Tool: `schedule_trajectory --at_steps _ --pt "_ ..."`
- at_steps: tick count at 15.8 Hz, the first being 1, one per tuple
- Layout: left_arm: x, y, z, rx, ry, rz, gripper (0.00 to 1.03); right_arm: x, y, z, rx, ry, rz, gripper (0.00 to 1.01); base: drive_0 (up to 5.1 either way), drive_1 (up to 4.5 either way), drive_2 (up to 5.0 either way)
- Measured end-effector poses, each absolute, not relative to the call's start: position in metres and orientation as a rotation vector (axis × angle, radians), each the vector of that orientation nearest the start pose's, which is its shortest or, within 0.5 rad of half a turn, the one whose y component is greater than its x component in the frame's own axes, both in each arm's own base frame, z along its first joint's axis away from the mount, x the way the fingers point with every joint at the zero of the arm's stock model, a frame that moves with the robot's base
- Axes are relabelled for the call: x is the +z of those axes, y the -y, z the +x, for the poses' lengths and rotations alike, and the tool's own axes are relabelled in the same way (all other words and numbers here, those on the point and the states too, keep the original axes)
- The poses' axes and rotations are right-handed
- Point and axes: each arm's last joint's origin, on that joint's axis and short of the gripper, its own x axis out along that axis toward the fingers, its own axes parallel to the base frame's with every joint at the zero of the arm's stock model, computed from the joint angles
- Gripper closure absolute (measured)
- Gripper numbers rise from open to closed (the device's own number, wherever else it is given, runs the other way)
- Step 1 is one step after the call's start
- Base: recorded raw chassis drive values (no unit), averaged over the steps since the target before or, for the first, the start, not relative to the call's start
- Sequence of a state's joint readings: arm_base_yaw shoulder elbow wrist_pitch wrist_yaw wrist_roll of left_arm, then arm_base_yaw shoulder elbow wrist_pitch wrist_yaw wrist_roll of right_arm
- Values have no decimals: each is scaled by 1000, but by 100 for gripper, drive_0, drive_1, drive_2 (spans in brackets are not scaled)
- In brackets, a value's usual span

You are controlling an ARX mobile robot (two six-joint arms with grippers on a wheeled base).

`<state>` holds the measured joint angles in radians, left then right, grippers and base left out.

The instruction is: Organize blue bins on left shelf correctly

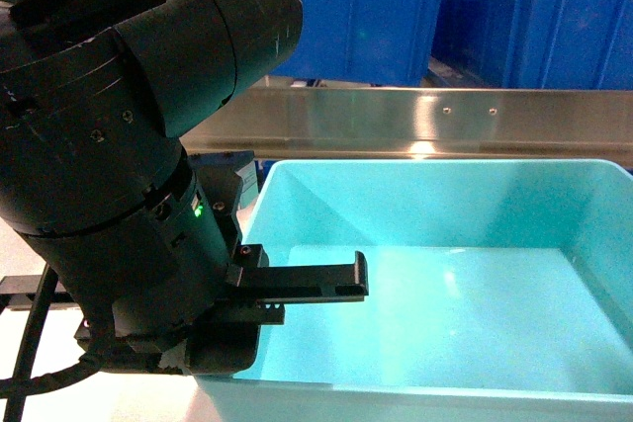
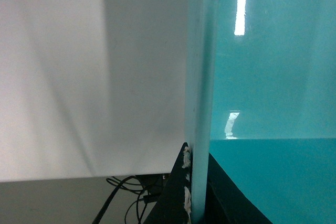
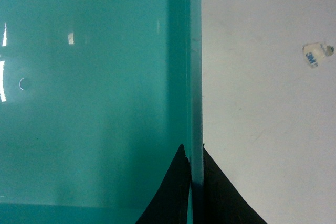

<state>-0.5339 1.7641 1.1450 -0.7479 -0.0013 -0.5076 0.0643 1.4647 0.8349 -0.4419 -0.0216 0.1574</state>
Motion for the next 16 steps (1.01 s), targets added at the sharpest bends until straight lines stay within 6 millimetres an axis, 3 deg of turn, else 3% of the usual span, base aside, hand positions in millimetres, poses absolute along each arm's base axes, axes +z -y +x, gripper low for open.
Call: schedule_trajectory --at_steps 16 --pt "176 165 279 -96 -1388 -58 101 186 -18 271 -5 -1072 120 99 -306 -176 500"
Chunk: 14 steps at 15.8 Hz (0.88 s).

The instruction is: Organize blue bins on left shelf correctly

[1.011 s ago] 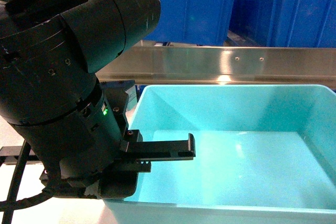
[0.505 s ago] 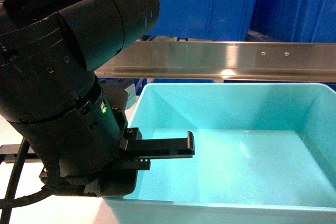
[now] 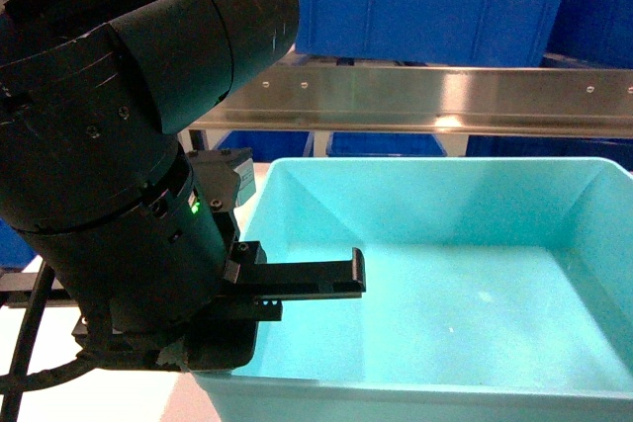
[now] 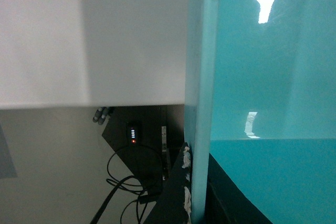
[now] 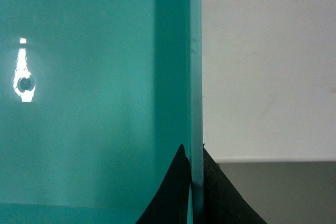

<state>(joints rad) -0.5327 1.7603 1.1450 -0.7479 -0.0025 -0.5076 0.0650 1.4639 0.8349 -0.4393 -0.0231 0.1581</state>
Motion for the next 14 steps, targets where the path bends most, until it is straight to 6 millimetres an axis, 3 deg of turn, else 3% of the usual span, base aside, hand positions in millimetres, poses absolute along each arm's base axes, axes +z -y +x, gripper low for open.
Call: schedule_trajectory --at_steps 14 --pt "176 165 279 -97 -1388 -58 101 186 -18 271 -7 -1073 122 99 -306 -176 500"
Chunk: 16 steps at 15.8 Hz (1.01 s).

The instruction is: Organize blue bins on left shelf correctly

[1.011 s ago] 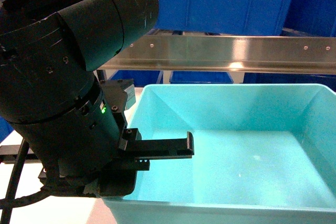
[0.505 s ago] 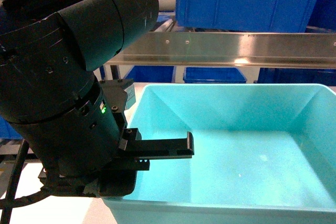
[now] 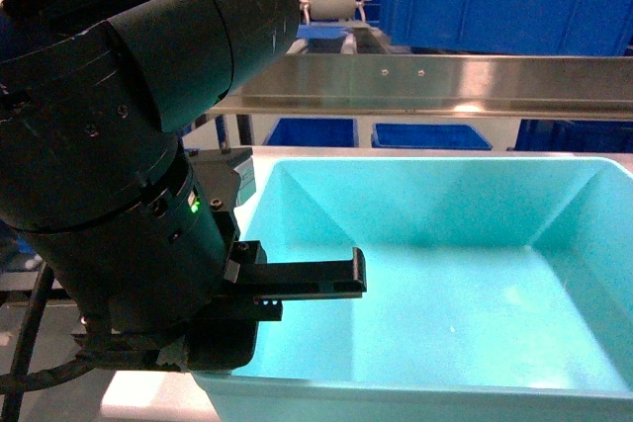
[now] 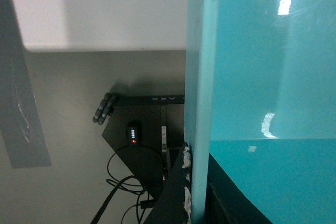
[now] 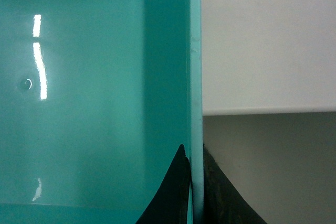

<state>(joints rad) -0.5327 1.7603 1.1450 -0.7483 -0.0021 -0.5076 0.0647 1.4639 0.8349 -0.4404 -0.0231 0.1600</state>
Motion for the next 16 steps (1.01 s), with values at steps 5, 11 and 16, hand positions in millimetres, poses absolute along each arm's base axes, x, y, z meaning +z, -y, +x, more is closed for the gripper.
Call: schedule_trajectory --at_steps 5,11,16 --pt "176 165 279 -97 -1389 -58 101 185 -18 271 -7 -1075 122 99 -306 -176 500" --pt "176 165 279 -97 -1388 -59 101 186 -18 271 -7 -1072 122 99 -306 -176 500" --pt "176 165 279 -97 -1388 -59 101 187 -18 271 -6 -1070 123 99 -467 155 291"
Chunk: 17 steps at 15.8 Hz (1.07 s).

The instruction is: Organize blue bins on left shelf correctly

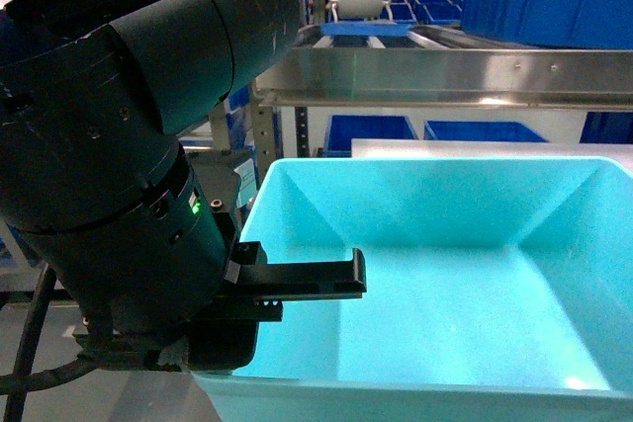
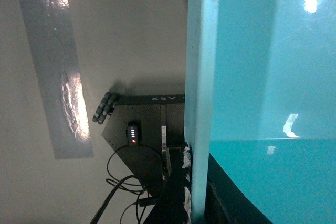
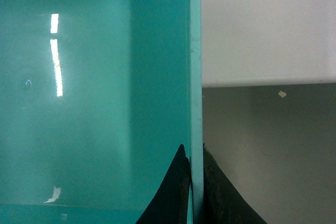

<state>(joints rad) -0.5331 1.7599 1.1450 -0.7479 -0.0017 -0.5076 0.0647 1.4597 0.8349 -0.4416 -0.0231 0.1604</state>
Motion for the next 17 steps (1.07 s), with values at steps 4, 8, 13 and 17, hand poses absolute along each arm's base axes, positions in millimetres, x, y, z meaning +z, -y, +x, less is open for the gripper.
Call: schedule_trajectory --at_steps 4,8,13,17 --pt "176 165 279 -97 -1390 -59 101 187 -18 270 -6 -1069 123 99 -507 238 238" --pt "176 165 279 -97 -1388 -59 101 187 -18 271 -6 -1068 123 99 -507 238 238" --pt "176 165 279 -97 -1388 -59 101 187 -18 271 -6 -1066 123 99 -507 238 238" --pt "176 165 279 -98 -1387 -59 101 187 -18 271 -6 -1066 123 99 -507 238 238"
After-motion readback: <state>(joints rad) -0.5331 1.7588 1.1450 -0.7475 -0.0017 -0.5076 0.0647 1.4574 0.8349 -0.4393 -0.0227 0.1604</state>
